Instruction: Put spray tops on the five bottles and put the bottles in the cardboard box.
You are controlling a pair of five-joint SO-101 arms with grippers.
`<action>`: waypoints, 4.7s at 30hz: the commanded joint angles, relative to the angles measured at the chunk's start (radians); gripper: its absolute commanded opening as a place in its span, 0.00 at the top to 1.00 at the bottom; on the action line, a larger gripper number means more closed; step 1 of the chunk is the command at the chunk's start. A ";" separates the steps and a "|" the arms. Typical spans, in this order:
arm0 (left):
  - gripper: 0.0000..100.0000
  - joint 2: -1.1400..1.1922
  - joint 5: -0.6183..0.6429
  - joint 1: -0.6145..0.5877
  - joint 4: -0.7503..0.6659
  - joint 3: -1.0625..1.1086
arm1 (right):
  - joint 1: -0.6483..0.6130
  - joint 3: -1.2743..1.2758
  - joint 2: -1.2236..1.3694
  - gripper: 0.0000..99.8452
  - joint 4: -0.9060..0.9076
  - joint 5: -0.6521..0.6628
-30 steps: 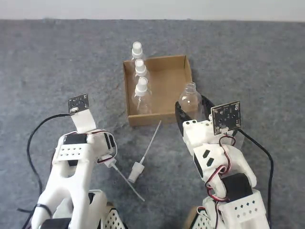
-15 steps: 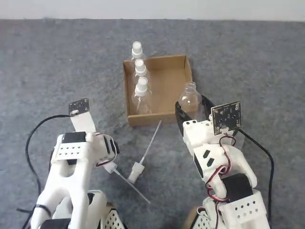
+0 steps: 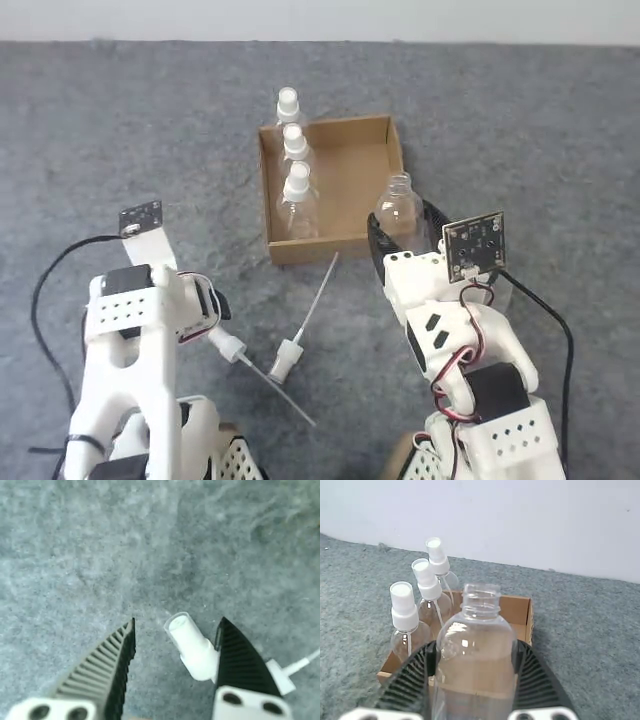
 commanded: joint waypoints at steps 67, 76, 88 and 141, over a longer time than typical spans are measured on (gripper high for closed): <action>0.98 -0.035 -0.020 0.370 -0.292 0.171 | 0.013 -0.014 -0.025 0.98 -0.033 -0.002; 0.98 -0.035 -0.163 0.374 -0.169 0.016 | 0.012 -0.014 -0.025 0.98 -0.033 -0.002; 0.92 -0.035 -0.715 0.373 0.060 -0.074 | 0.010 -0.014 -0.025 0.98 -0.033 -0.002; 0.84 -0.037 -0.333 0.169 -0.008 -0.122 | 0.013 -0.014 -0.025 0.98 -0.033 -0.002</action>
